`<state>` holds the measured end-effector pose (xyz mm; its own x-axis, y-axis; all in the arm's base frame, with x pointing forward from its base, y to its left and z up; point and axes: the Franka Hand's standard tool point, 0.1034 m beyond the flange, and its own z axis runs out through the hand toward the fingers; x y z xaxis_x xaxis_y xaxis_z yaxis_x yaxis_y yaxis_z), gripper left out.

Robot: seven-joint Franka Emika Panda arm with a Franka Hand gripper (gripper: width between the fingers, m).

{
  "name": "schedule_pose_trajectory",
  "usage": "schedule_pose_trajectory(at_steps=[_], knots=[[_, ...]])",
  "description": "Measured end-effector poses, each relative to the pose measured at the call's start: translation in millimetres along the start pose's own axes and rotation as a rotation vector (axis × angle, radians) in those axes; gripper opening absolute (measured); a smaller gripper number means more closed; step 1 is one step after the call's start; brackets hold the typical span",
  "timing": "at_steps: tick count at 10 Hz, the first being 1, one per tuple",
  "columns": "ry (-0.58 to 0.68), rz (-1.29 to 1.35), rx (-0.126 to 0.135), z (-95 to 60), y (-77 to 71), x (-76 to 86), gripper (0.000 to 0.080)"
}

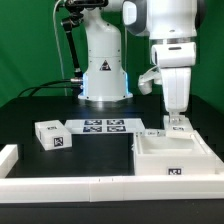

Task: Assemble cabinet

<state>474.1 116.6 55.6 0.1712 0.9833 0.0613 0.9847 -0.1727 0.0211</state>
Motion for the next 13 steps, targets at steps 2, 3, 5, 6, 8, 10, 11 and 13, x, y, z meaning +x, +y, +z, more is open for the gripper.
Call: schedule_pose_trajectory(at_steps=[2,3,5,6,8,10,11,13], knots=[[0.005,0.003,-0.007,1.0,0.2,-0.3,0.007],[0.005,0.003,-0.007,1.1,0.3,-0.3,0.007],[0.006,-0.017,-0.009,1.0,2.1,-1.2,0.007],[0.009,-0.046,-0.014,0.7,9.3,-3.2,0.007],[0.007,-0.053,-0.01,0.1,26.7,-1.8,0.007],[0.004,-0.042,-0.005,0.4,39.2,-1.1,0.007],[0.001,-0.032,0.0,0.5,49.4,-0.9,0.007],[0.002,-0.02,-0.004,1.0,67.9,-0.9,0.007]])
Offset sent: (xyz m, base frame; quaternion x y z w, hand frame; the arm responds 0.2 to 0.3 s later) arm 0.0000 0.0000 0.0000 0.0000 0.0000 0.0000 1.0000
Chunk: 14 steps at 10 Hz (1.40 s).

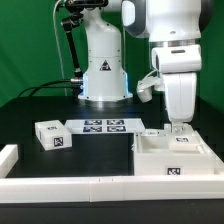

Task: Assemble cabinet

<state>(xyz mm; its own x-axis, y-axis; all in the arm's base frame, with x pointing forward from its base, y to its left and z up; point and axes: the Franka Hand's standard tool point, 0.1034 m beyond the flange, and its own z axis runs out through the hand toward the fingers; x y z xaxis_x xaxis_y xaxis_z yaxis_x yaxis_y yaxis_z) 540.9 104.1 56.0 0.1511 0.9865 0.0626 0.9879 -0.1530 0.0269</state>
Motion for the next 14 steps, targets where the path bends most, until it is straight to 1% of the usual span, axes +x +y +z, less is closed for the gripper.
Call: schedule_pose_trajectory(at_steps=[1,2,5,7,8,11,12,13,14], knots=[[0.004,0.006,-0.01,0.3,10.6,-0.2,0.007],[0.004,0.009,-0.011,0.1,17.0,-0.5,0.007],[0.005,0.017,-0.013,0.4,32.4,-1.0,0.0071],[0.005,0.016,-0.011,0.6,36.3,-1.1,0.0071],[0.002,0.009,-0.004,1.0,36.6,-0.9,0.0071],[-0.001,-0.006,-0.001,-0.7,37.0,-2.0,0.0071],[-0.001,-0.009,-0.004,-2.4,38.3,-3.6,0.0138],[-0.001,-0.009,-0.005,-3.2,38.9,-4.3,0.0306],[-0.002,-0.016,-0.009,-5.4,39.6,-5.4,0.0306]])
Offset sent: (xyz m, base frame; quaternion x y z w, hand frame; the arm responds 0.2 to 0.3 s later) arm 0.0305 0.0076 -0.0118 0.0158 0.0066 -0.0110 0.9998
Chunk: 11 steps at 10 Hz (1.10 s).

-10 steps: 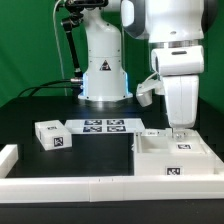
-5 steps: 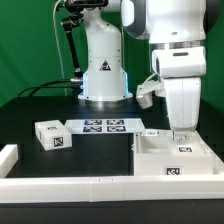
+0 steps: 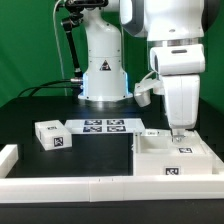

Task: Assemble cabinet

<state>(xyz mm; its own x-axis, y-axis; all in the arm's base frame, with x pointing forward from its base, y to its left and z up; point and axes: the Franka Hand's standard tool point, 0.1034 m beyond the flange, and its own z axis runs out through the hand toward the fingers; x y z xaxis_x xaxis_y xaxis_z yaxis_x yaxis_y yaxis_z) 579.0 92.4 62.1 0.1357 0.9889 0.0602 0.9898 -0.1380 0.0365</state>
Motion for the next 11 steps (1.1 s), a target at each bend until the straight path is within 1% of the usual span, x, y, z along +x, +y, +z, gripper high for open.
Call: schedule_pose_trajectory(at_steps=[1,2,3,4,5,6,7,9,10,11], knots=[[-0.004,-0.006,-0.007,-3.3,-0.9,-1.3,0.0508],[-0.01,-0.009,-0.015,-6.6,-7.4,-4.9,0.0643],[-0.007,0.001,-0.037,-12.6,-14.3,-8.5,0.0643],[-0.005,0.024,-0.063,-21.4,-24.1,-12.4,0.0765],[0.001,0.09,-0.088,-30.2,-36.2,-15.4,0.0765],[0.008,0.151,-0.105,-35.8,-52.5,-17.7,0.0792],[0.012,0.185,-0.11,-35.6,-68.1,-20.7,0.0792],[0.028,0.225,-0.127,-31.7,-93.7,-26.2,0.0796],[0.031,0.235,-0.127,-29.2,-101.7,-27.6,0.0796],[0.03,0.235,-0.127,-29.6,-99.6,-27.5,0.0796]])
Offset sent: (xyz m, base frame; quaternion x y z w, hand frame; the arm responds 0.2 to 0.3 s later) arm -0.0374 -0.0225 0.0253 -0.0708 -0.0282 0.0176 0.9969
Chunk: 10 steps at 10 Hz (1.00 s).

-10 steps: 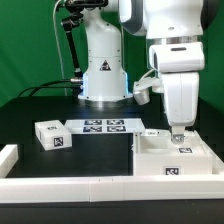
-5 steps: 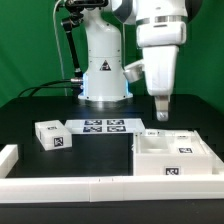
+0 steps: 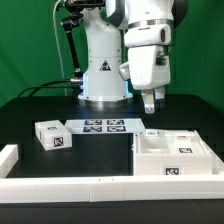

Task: Assemble cabinet

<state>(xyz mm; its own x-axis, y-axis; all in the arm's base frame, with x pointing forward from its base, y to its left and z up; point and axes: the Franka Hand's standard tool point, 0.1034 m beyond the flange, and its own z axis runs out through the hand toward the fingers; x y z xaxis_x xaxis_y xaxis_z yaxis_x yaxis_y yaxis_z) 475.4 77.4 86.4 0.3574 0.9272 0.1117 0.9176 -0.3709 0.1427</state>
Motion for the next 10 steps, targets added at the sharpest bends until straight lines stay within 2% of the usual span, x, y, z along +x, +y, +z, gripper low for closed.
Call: schedule_pose_trajectory(at_steps=[4,5,7,8,10], knots=[[0.005,0.03,-0.004,0.4,-2.4,1.0,0.0796],[0.023,0.108,-0.013,0.4,-19.8,3.4,0.0796],[0.022,0.117,0.003,8.0,-41.1,-6.4,0.0796],[0.02,0.115,0.01,13.9,-43.5,-15.6,0.0796],[0.012,0.069,0.029,23.1,-45.5,-23.0,0.0796]])
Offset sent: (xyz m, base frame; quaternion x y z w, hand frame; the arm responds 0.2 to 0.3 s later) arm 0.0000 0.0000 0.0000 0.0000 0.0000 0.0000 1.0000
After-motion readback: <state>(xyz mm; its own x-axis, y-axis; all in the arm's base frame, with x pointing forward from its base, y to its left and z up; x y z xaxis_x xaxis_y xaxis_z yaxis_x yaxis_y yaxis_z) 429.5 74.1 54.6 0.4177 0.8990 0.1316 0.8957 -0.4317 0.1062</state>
